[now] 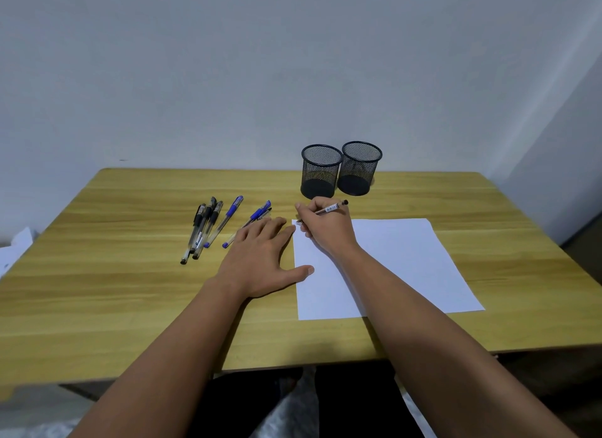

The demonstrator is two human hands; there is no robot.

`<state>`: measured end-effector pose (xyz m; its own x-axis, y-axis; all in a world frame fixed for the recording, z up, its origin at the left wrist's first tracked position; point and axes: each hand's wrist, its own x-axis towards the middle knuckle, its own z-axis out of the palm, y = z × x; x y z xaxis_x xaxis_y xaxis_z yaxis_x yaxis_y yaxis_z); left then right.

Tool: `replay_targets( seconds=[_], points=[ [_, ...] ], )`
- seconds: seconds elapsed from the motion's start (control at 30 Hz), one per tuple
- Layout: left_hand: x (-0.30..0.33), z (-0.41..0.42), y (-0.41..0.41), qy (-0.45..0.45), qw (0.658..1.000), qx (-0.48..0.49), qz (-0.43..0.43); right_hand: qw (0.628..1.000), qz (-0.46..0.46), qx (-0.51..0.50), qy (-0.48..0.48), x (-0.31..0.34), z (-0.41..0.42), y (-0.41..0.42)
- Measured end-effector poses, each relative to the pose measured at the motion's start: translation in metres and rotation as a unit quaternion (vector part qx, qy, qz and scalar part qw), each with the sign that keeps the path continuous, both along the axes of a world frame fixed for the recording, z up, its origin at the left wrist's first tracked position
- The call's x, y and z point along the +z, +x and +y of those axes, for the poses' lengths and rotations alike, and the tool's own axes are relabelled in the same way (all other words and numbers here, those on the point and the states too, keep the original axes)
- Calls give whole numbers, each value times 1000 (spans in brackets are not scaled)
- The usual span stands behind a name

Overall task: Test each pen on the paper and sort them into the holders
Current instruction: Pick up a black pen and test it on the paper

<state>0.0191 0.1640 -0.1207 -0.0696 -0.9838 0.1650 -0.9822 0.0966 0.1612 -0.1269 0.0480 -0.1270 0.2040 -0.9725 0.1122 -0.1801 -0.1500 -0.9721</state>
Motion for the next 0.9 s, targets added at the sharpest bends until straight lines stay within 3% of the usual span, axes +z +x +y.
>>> replay_targets(
  seconds=[0.9],
  points=[
    [2, 1, 0, 12, 1000, 0, 2, 999, 26, -38, -20, 2, 3, -1]
  ],
)
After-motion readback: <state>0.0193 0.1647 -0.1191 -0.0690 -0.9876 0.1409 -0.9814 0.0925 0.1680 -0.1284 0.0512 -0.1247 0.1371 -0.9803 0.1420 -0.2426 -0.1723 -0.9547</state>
